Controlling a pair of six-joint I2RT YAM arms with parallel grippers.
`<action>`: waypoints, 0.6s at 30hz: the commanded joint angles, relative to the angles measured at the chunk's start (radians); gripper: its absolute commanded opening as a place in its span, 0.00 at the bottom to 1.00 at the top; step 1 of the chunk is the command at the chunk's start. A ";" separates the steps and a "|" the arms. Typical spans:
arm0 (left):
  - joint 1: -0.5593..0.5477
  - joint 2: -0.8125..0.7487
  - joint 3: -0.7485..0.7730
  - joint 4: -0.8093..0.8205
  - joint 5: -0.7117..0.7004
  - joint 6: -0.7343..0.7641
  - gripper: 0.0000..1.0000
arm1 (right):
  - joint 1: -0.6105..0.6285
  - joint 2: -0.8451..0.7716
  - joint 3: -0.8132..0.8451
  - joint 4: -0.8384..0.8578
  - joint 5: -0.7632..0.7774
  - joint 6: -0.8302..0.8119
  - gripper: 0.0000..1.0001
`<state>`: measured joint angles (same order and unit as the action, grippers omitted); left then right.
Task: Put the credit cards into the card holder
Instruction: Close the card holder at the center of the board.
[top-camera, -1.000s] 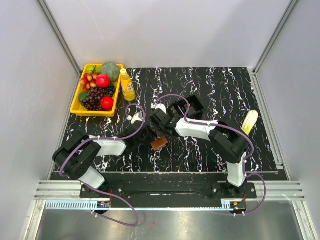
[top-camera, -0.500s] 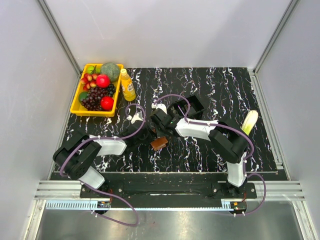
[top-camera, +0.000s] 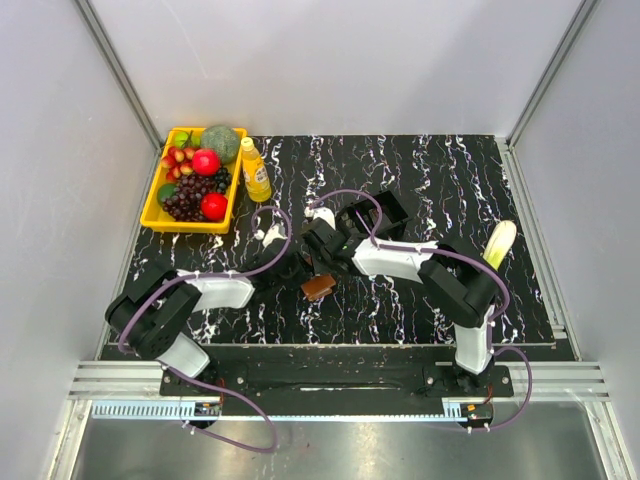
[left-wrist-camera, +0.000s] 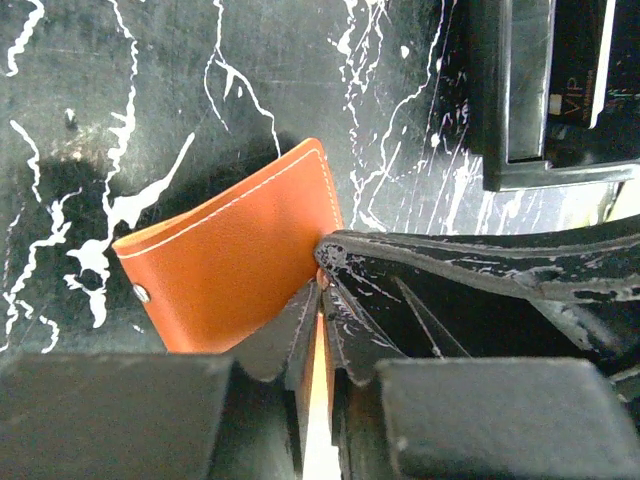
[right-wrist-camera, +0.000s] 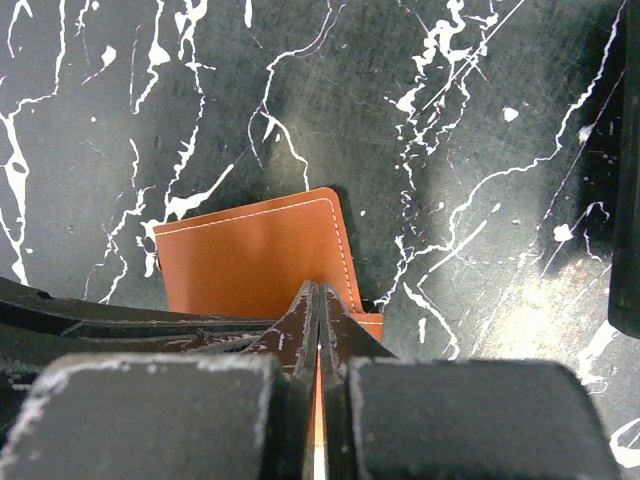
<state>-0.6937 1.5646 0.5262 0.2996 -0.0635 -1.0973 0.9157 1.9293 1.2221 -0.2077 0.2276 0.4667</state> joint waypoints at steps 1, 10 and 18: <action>-0.007 0.023 -0.039 -0.548 -0.148 0.114 0.24 | 0.014 -0.016 -0.021 -0.050 -0.102 0.013 0.01; 0.003 -0.069 0.064 -0.689 -0.220 0.160 0.40 | -0.064 -0.145 0.013 -0.041 -0.093 -0.010 0.08; 0.003 -0.138 0.081 -0.711 -0.249 0.171 0.41 | -0.078 -0.178 -0.030 -0.015 -0.201 -0.004 0.10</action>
<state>-0.7033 1.4349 0.6533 -0.1310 -0.2302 -0.9848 0.8345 1.7744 1.2148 -0.2527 0.1276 0.4622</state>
